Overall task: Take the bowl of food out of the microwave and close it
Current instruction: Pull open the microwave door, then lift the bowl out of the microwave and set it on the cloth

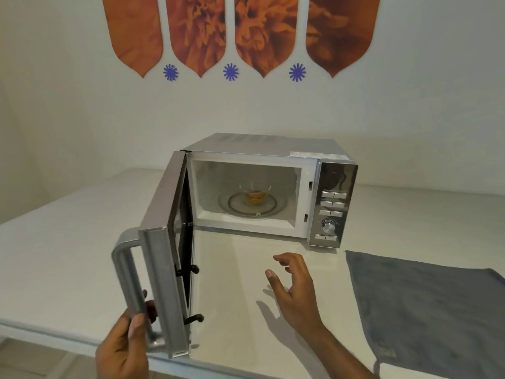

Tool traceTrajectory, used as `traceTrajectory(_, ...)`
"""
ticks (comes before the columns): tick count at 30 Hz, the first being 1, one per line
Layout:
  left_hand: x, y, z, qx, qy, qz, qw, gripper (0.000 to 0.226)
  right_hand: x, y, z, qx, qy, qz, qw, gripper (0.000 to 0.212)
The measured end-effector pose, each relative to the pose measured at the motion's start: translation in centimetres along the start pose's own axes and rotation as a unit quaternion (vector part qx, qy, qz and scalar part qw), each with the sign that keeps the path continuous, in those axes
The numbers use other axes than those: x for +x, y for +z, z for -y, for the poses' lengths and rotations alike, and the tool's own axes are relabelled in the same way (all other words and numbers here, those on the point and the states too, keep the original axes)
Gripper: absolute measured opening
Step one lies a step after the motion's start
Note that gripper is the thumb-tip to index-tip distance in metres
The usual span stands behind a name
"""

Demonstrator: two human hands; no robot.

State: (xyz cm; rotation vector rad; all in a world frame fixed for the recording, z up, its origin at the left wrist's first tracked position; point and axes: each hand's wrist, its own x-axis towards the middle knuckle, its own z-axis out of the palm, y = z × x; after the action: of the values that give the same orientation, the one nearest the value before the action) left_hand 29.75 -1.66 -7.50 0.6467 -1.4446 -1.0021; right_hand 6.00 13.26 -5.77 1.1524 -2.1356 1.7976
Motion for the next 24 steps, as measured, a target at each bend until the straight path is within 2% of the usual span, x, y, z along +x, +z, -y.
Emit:
traceTrajectory(7, 0.5, -0.6, -0.2, -0.005, -0.010, -0.046, 0.999, 0.026, 0.5, 0.4, -1.1, -0.023, 0.017, 0.010, 1.000, 0.026)
traceTrajectory(11, 0.1, 0.2, -1.0, -0.066, 0.029, -0.110, 0.991, 0.044, 1.1, 0.0, -1.8, -0.033, 0.017, 0.016, 0.999, 0.026)
traceTrajectory(13, -0.1, 0.3, -2.2, -0.072, 0.083, -0.145, 0.983, 0.034, 1.4, -0.4, -2.4, -0.033, 0.023, 0.016, 0.999, 0.027)
traceTrajectory(15, -1.1, 1.3, -3.4, -0.052, 0.148, -0.100, 0.982, 0.015, 1.8, -0.7, -3.0, -0.032, 0.025, 0.015, 0.999, 0.027)
traceTrajectory(18, -3.3, 4.6, -4.8, -0.019, 0.202, 0.038, 0.978, 0.025, 2.7, -1.0, -3.9, -0.034, 0.030, 0.014, 0.999, 0.026)
traceTrajectory(20, -3.6, 7.5, -5.1, -0.008, 0.188, 0.117, 0.975, 0.013, 3.4, -1.0, -4.2, -0.039, 0.034, 0.015, 0.999, 0.025)
traceTrajectory(21, -3.3, 9.0, -5.3, -0.004, 0.164, 0.151, 0.975, 0.014, 3.8, -1.0, -4.4, -0.040, 0.034, 0.016, 0.998, 0.025)
traceTrajectory(24, -1.1, 13.4, -5.0, 0.004, 0.093, 0.193, 0.977, 0.018, 5.3, -0.7, -4.5, -0.050, 0.030, 0.025, 0.998, 0.026)
